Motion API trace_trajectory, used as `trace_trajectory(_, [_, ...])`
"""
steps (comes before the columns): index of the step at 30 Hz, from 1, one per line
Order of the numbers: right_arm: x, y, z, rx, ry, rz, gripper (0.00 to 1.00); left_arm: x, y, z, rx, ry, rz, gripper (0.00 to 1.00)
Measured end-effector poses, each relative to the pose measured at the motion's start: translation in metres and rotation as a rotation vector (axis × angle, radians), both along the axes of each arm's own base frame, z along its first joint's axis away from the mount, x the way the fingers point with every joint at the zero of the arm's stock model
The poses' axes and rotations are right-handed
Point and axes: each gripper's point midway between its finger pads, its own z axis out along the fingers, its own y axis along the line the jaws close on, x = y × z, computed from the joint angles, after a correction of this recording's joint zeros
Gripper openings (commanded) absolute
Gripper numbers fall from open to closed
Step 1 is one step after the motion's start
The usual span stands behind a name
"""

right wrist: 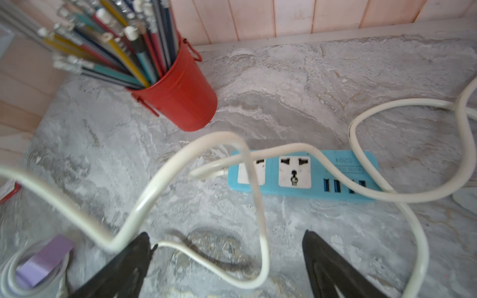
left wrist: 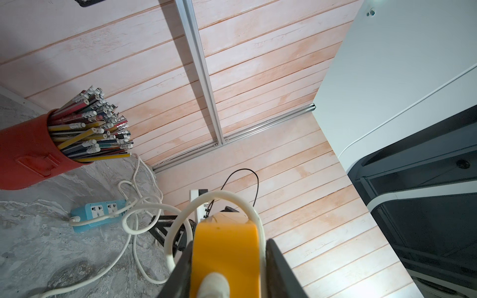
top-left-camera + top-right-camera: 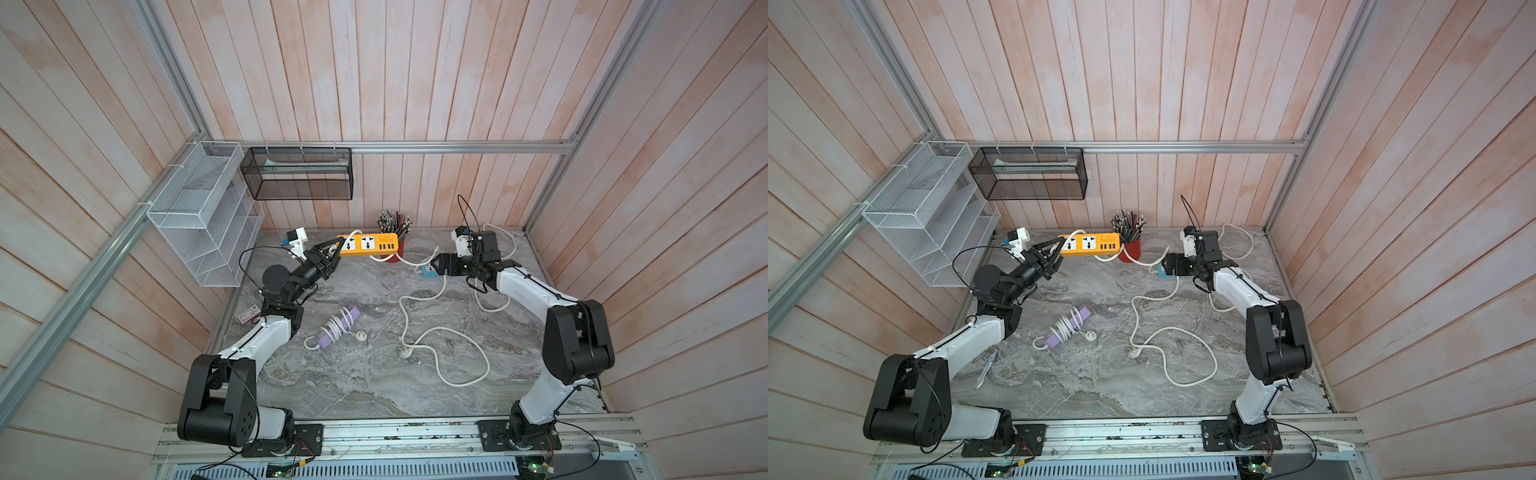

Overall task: Unwrap the cord wrapped around the power strip
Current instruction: Unwrap the power cord from the power strip.

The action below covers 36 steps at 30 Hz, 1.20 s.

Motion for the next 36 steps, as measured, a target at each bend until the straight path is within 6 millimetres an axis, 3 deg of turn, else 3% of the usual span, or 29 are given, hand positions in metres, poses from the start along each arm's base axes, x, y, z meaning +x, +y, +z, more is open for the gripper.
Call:
trace_trajectory(3, [-0.031, -0.004, 0.027, 0.025, -0.075, 0.023, 0.98, 0.005, 0.001, -0.004, 0.004, 0.012, 0.005, 0.00])
trace_trajectory(7, [-0.082, -0.003, 0.079, 0.077, -0.311, 0.073, 0.99, 0.010, 0.000, -0.007, 0.007, 0.024, 0.005, 0.00])
trace_trajectory(10, [-0.114, 0.021, 0.116, 0.096, -0.514, 0.183, 0.99, 0.010, 0.000, -0.003, 0.008, 0.016, 0.001, 0.00])
trace_trajectory(13, [-0.127, 0.055, 0.136, 0.080, -0.663, 0.297, 0.98, 0.011, -0.001, 0.001, 0.010, 0.016, -0.007, 0.00])
trace_trajectory(18, [-0.123, 0.094, 0.122, -0.017, -0.787, 0.414, 0.99, 0.003, -0.003, 0.003, 0.028, 0.043, -0.021, 0.00])
trace_trajectory(23, [-0.107, 0.108, 0.111, -0.087, -0.865, 0.450, 0.98, -0.007, -0.005, 0.012, 0.034, 0.036, -0.038, 0.00])
trace_trajectory(30, [-0.092, 0.129, 0.121, -0.116, -0.978, 0.478, 0.97, -0.016, -0.008, 0.019, 0.035, 0.030, -0.052, 0.00])
trace_trajectory(36, [-0.082, 0.149, 0.115, -0.120, -1.025, 0.511, 0.90, -0.018, -0.011, 0.019, 0.031, 0.041, -0.064, 0.00])
